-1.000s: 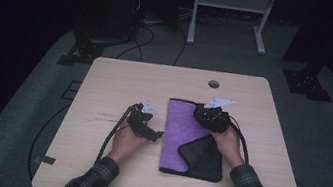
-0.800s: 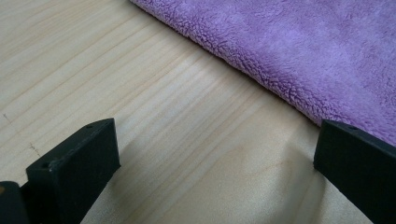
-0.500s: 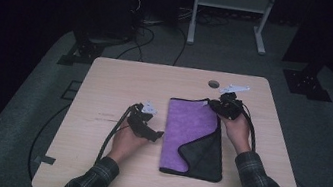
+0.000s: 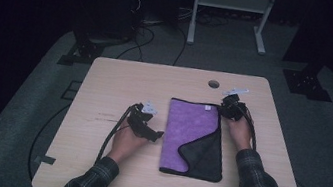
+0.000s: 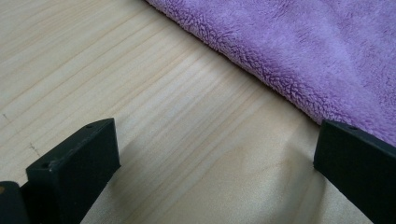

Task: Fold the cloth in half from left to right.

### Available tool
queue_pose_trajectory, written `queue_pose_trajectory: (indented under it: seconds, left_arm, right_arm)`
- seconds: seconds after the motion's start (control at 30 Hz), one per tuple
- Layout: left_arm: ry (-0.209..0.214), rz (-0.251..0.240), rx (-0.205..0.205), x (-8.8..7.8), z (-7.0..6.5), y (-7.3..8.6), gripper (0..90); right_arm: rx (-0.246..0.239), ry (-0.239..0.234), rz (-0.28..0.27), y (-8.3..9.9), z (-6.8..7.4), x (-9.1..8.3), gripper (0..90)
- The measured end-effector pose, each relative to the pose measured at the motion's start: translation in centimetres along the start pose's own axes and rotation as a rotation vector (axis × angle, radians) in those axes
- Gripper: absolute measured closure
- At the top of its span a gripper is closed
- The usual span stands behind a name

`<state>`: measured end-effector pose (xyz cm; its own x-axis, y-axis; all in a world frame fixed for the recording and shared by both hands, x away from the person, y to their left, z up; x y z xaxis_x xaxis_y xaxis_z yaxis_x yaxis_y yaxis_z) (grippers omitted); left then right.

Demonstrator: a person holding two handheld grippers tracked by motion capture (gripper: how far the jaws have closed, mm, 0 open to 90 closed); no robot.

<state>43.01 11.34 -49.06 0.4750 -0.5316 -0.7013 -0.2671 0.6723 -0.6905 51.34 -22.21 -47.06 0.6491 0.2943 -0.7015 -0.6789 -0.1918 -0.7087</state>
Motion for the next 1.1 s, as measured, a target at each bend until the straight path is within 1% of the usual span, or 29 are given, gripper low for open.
queue_pose_trajectory:
  seconds: [0.07, 0.13, 0.27, 0.33, 0.4, 0.47, 0.53, 0.63, 0.77, 0.8, 0.97, 1.03, 1.1]
  left_arm:
    - [0.0, 0.0, 0.0, 0.0, 0.0, 0.0, 0.0]
    - [0.0, 0.0, 0.0, 0.0, 0.0, 0.0, 0.0]
    - [0.0, 0.0, 0.0, 0.0, 0.0, 0.0, 0.0]
    - [0.0, 0.0, 0.0, 0.0, 0.0, 0.0, 0.0]
    - [0.0, 0.0, 0.0, 0.0, 0.0, 0.0, 0.0]
    - [0.0, -0.002, -0.002, 0.0, 0.0, 0.0, 0.0]
    - [-0.001, -0.001, -0.001, 0.0, 0.0, 0.0, 0.0]
    - [0.0, 0.0, 0.0, 0.0, 0.0, 0.0, 0.0]
    - [-0.001, -0.002, 0.0, 0.0, 0.0, 0.0, 0.0]
    - [-0.001, -0.003, -0.001, 0.0, 0.0, 0.0, 0.0]
    - [-0.002, -0.004, -0.002, 0.0, 0.0, 0.0, 0.0]
    - [-0.001, -0.004, -0.005, 0.0, 0.0, 0.0, 0.0]
    - [-0.001, -0.004, -0.005, 0.0, 0.0, 0.0, 0.0]
  right_arm:
    - [0.024, -0.009, -0.001, 0.1, -0.4, -0.3, 67.1]
    - [0.027, -0.007, -0.011, 0.0, -0.6, -0.8, 63.0]
    - [0.069, -0.081, -0.018, -0.2, -0.8, -2.2, 55.0]
    - [0.058, -0.101, -0.03, 0.0, -0.4, -2.9, 51.8]
    - [0.042, -0.117, -0.041, 0.4, 0.2, -3.7, 46.7]
    - [0.03, -0.143, -0.052, 0.9, 0.9, -4.5, 43.3]
    - [0.02, -0.182, -0.054, 1.8, 1.8, -5.5, 42.1]
    - [0.004, -0.217, -0.053, 2.8, 2.8, -6.4, 41.0]
    - [-0.037, -0.257, -0.06, 3.9, 4.3, -7.8, 39.4]
    - [-0.044, -0.266, -0.059, 4.0, 4.6, -8.0, 38.7]
    - [-0.081, -0.34, -0.049, 5.4, 7.2, -9.3, 34.9]
    - [-0.106, -0.36, -0.045, 6.0, 8.2, -9.5, 33.6]
    - [-0.118, -0.386, -0.034, 6.4, 9.1, -9.6, 32.3]
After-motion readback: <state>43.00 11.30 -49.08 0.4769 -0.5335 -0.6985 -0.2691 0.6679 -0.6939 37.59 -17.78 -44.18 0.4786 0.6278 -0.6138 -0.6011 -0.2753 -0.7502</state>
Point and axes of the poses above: each handheld gripper's, and its own axes: x roughly forward along the jaws, y roughly out of its underside, z roughly to its left, the point moved 1 cm from there along x, roughly forward along the jaws, and after that the axes turned 13 degrees about x, right-handed, at the moved point
